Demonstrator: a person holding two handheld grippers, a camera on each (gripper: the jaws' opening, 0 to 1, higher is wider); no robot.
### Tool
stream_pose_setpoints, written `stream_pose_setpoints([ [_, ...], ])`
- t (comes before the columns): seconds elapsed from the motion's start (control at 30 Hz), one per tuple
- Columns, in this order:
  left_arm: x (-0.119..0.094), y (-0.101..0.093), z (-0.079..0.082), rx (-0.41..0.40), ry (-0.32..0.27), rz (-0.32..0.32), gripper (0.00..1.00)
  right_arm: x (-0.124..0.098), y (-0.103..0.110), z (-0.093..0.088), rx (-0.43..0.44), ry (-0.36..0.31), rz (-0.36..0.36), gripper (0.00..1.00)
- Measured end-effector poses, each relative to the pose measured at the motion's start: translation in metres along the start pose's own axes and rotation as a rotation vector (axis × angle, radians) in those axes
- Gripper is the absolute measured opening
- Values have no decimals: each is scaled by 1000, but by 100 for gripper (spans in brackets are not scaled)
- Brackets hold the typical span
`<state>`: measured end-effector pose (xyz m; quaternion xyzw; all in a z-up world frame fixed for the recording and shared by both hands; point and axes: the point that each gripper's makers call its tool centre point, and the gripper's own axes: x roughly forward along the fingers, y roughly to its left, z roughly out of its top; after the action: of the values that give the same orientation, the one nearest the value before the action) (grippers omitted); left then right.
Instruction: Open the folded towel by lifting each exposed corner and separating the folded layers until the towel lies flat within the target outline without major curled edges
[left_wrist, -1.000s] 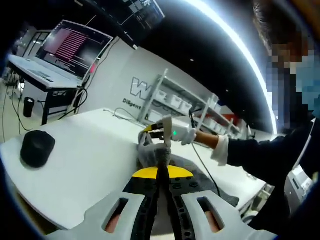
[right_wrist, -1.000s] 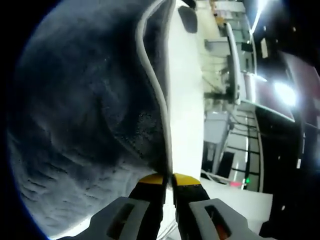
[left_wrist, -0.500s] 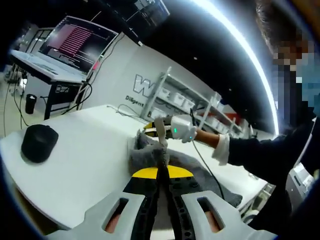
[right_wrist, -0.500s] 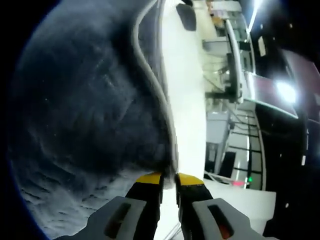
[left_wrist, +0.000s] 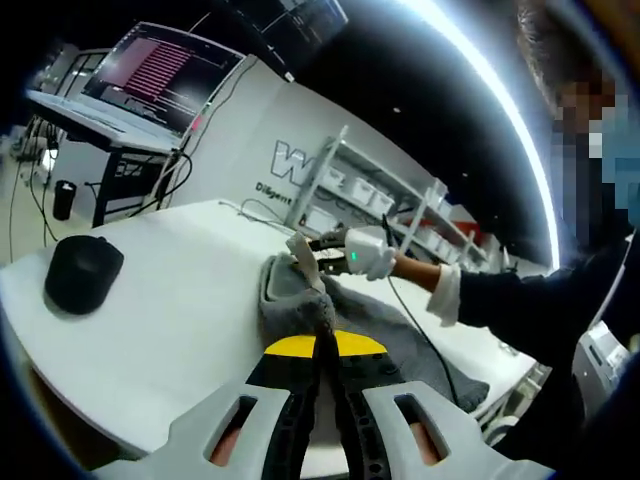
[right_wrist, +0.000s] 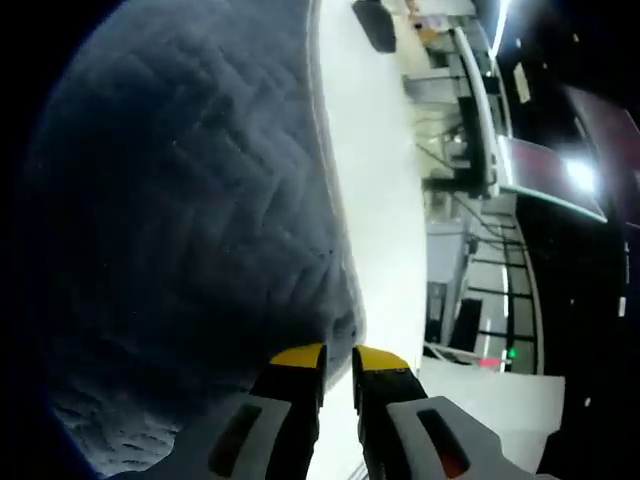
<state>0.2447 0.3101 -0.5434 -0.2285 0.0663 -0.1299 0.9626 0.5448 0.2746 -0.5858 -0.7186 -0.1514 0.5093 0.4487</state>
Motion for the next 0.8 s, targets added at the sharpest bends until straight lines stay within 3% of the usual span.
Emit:
stream_pose_setpoints([
  [0.27, -1, 9, -9, -5, 49, 16, 3, 11, 18, 3, 22, 17, 60, 0],
  [0.63, -2, 14, -18, -7, 90, 42, 3, 10, 18, 2, 91, 13, 50, 0],
  [0.8, -5, 21, -29, 53, 172, 94, 3, 9, 17, 2, 189, 20, 58, 0],
])
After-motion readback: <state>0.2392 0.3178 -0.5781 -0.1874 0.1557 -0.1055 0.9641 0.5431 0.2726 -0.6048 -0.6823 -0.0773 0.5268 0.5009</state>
